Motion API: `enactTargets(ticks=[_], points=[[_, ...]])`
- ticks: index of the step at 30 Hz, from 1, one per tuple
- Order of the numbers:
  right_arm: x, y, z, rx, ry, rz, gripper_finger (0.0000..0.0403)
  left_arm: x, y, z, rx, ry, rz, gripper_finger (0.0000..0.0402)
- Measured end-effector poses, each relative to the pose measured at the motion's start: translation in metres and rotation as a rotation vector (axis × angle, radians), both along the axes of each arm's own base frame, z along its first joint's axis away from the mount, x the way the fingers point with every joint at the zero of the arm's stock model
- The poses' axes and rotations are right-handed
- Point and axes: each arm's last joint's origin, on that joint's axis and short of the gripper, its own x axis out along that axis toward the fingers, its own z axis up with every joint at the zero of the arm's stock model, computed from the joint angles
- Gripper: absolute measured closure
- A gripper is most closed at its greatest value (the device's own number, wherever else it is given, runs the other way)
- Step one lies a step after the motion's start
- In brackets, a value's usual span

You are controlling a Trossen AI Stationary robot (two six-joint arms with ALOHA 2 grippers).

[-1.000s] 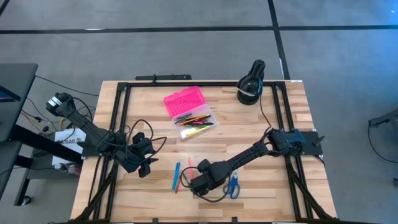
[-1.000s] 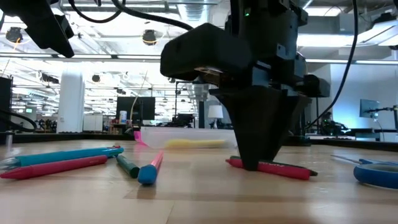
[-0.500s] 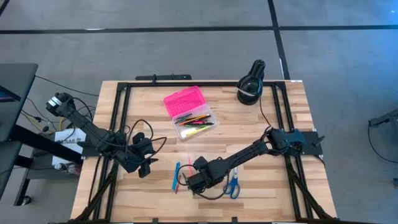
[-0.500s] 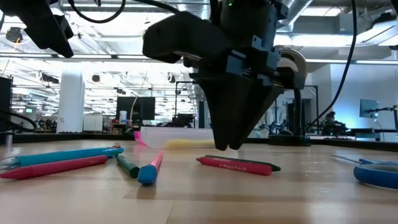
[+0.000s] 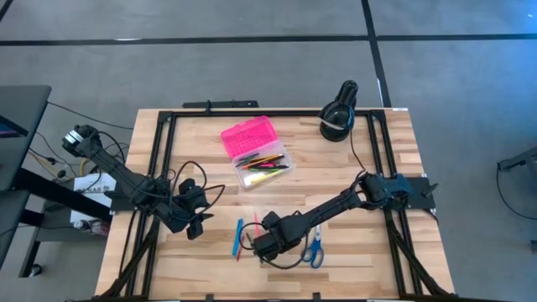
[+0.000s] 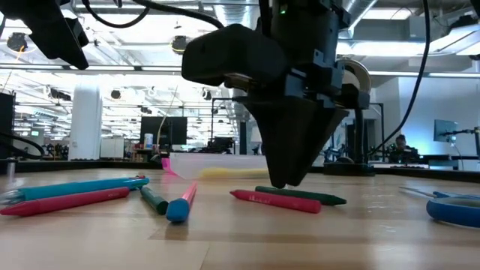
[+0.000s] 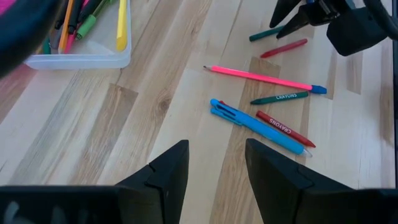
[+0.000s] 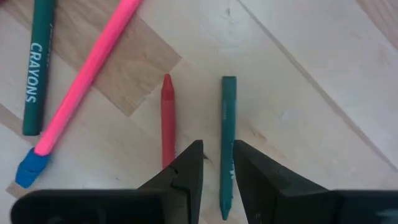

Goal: Pick & place school supplies into a supply box
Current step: Put the green crayon into the pink supply box

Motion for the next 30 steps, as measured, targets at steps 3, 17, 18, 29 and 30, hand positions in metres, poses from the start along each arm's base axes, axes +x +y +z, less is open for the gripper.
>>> enactTargets(ticks=[3, 17, 18, 29, 30], points=[[-0.003, -0.001, -0.005, 0.027, 0.033, -0.001, 0.0321, 0.000, 0.000, 0.000, 0.000, 0.000, 0.000, 0.0249], [-0.005, -0.012, -0.014, 0.127, 0.110, -0.020, 0.0339, 0.000, 0.000, 0.000, 0.002, -0.001, -0.001, 0.0249], [-0.005, -0.013, -0.014, 0.127, 0.111, -0.016, 0.0346, 0.000, 0.000, 0.000, 0.002, 0.000, -0.001, 0.0249], [-0.001, -0.024, -0.015, 0.131, 0.123, -0.003, 0.0383, 0.000, 0.000, 0.000, 0.006, 0.000, -0.005, 0.0249], [-0.001, -0.024, -0.015, 0.131, 0.123, -0.004, 0.0382, 0.000, 0.000, 0.000, 0.007, -0.001, -0.004, 0.0249]])
